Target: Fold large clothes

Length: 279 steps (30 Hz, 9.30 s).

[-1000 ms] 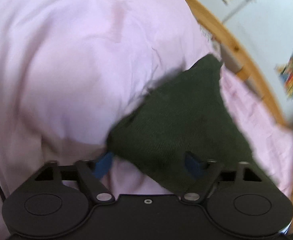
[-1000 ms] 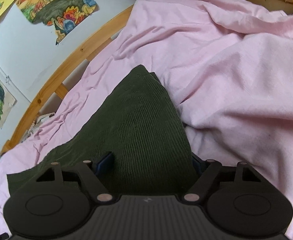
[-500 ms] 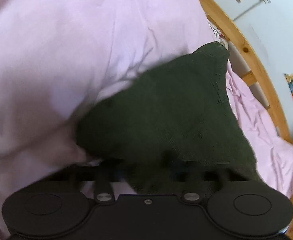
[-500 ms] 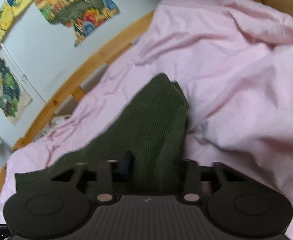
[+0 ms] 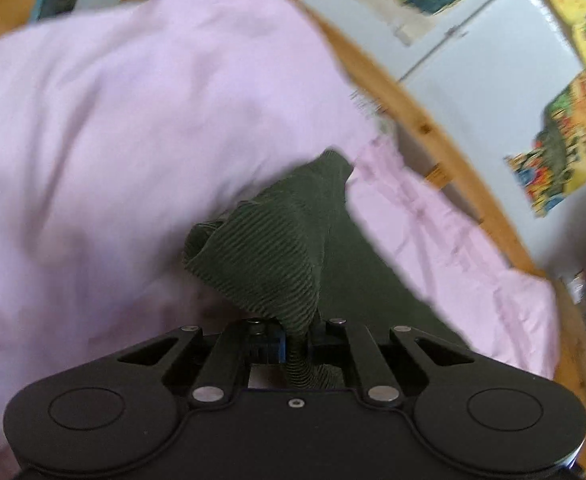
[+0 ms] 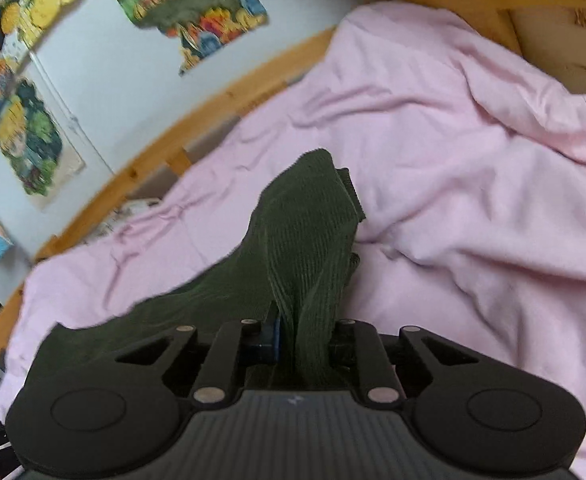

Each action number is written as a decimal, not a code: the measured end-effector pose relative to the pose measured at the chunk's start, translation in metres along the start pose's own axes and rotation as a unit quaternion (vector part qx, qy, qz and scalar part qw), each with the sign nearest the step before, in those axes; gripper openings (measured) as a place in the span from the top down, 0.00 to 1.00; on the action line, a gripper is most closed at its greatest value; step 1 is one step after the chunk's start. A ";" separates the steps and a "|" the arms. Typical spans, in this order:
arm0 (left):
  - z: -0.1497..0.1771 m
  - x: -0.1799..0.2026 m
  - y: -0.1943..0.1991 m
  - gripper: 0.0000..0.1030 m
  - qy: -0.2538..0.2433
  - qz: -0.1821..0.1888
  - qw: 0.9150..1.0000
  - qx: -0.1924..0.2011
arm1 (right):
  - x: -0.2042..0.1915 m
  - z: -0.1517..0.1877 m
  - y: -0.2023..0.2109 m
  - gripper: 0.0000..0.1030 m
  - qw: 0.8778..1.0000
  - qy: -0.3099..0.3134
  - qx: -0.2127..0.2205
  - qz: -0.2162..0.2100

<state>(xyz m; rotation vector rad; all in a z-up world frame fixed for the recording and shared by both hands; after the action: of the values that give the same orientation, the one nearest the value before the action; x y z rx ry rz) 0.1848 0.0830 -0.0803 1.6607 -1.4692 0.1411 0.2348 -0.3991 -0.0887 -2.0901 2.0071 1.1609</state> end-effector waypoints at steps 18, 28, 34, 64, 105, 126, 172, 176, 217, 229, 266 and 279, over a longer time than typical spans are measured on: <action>0.025 -0.008 -0.047 0.13 0.012 0.021 0.999 -0.034 | -0.153 0.030 -0.038 0.01 0.964 0.250 0.095 -0.001; 0.026 -0.011 -0.049 0.12 -0.002 0.023 0.999 -0.044 | -0.175 0.102 -0.122 0.01 0.944 0.324 0.044 0.031; 0.025 -0.010 -0.051 0.07 -0.004 0.018 0.999 -0.043 | -0.157 0.078 -0.072 0.01 0.962 0.266 0.050 0.024; 0.093 0.295 0.013 0.91 -0.552 0.236 0.799 -0.030 | -0.066 -0.048 -0.015 0.00 0.858 -0.350 -0.041 -0.373; 0.152 0.190 -0.066 0.01 -0.280 0.176 0.934 -0.134 | -0.051 -0.063 0.043 0.09 0.948 0.267 0.134 0.111; 0.192 0.162 -0.111 0.00 -0.225 0.207 0.926 -0.221 | -0.100 -0.017 -0.079 0.24 0.960 0.275 0.032 -0.036; 0.165 0.148 -0.109 0.01 -0.174 0.239 0.924 -0.242 | 0.029 0.025 -0.013 0.00 0.997 0.021 -0.036 0.060; 0.167 0.145 -0.105 0.01 -0.178 0.239 0.926 -0.231 | 0.027 0.025 -0.012 0.00 0.997 0.039 -0.032 0.066; 0.167 0.144 -0.108 0.00 -0.171 0.229 0.925 -0.250 | 0.036 0.029 -0.023 0.00 0.999 -0.029 -0.022 0.003; 0.180 0.158 -0.122 0.00 -0.175 0.225 0.907 -0.311 | 0.036 0.033 -0.022 0.00 1.000 -0.026 -0.010 0.002; 0.185 0.171 -0.135 0.01 -0.217 0.260 0.875 -0.346 | 0.003 0.030 -0.012 0.34 0.998 0.049 0.006 -0.034; 0.150 0.176 -0.112 0.13 -0.201 0.286 0.888 -0.298 | -0.084 -0.007 0.016 0.62 0.981 0.141 0.109 -0.072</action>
<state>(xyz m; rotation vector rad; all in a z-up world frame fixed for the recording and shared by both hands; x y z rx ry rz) 0.2632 -0.1575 -0.1231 0.7500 -2.0287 -0.3298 0.2328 -0.3338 -0.0338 -2.3434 1.9397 0.6197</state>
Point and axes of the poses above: each gripper's, at about its wrist camera, not at the fingertips, and y roughly against the way its jaws point, x to its right, z to its underside, the point moved 10 cm from there along -y, roughly the way its jaws point, and after that the axes turned 5 degrees about x, right-handed, at the moved point
